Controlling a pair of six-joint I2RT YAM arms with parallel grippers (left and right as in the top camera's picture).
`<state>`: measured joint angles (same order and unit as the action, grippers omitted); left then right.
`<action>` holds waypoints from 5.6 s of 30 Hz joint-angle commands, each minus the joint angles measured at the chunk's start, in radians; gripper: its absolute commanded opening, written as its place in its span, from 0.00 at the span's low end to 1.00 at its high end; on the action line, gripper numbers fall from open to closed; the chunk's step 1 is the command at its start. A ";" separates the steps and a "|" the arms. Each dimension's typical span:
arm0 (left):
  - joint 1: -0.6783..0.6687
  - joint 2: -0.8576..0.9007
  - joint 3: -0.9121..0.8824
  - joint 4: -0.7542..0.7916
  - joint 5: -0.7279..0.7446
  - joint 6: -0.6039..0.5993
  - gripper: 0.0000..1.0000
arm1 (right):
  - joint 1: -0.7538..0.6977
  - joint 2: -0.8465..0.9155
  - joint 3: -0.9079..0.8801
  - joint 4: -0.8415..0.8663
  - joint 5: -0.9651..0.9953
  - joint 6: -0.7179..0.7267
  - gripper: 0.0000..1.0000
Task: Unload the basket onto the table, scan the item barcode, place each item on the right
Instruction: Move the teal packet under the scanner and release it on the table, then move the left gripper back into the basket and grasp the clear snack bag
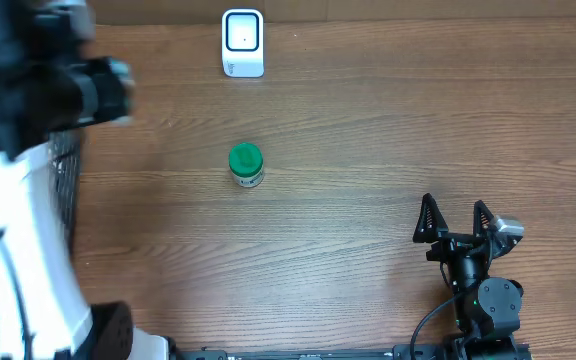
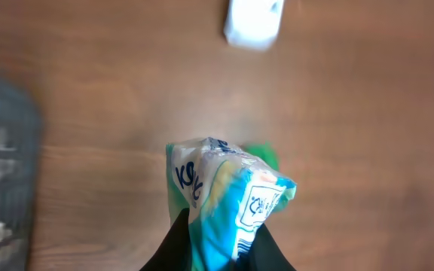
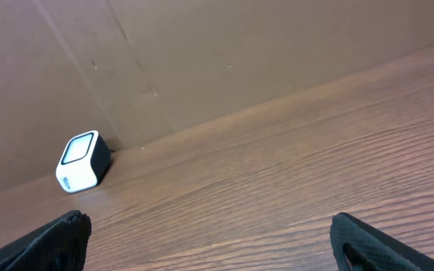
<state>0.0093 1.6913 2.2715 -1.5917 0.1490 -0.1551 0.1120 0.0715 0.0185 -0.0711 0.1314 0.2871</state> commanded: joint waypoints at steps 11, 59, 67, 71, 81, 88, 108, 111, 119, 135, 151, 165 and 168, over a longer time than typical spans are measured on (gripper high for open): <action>-0.402 0.119 -0.434 0.298 -0.126 -0.116 0.04 | -0.001 -0.002 -0.010 0.005 0.007 -0.007 1.00; -0.416 0.149 -0.295 0.322 -0.200 -0.151 0.80 | -0.001 -0.002 -0.010 0.005 0.007 -0.007 1.00; -0.257 0.086 -0.293 0.275 -0.119 -0.089 0.86 | -0.001 -0.002 -0.010 0.005 0.007 -0.007 1.00; -0.150 0.056 -0.282 0.262 -0.046 -0.058 0.89 | -0.001 -0.002 -0.010 0.005 0.007 -0.007 1.00; 0.135 0.021 -0.121 0.151 -0.045 0.003 0.89 | -0.001 -0.002 -0.010 0.005 0.007 -0.007 1.00; 0.338 0.022 -0.094 0.218 -0.070 0.020 0.97 | -0.001 -0.002 -0.010 0.005 0.007 -0.007 1.00; 0.473 0.022 -0.094 0.339 -0.079 0.017 1.00 | -0.001 -0.002 -0.010 0.005 0.007 -0.007 1.00; 0.484 0.022 -0.094 0.339 -0.079 0.017 1.00 | -0.001 -0.002 -0.010 0.005 0.007 -0.007 1.00; 0.535 0.046 -0.094 0.307 -0.078 0.017 0.99 | -0.001 -0.002 -0.010 0.005 0.007 -0.007 1.00; 0.542 0.056 -0.094 0.306 -0.134 0.017 0.96 | -0.001 -0.002 -0.010 0.005 0.007 -0.007 1.00; 0.542 0.061 -0.096 0.303 -0.133 0.017 0.95 | -0.001 -0.002 -0.010 0.005 0.007 -0.007 1.00; 0.559 0.082 -0.096 0.314 -0.131 0.025 0.96 | -0.001 -0.002 -0.010 0.005 0.007 -0.007 1.00; 0.613 0.082 -0.096 0.306 -0.121 0.015 0.94 | -0.001 -0.002 -0.010 0.005 0.007 -0.007 1.00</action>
<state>0.5644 1.7683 2.1628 -1.2854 0.0261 -0.1528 0.1120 0.0715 0.0185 -0.0715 0.1314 0.2871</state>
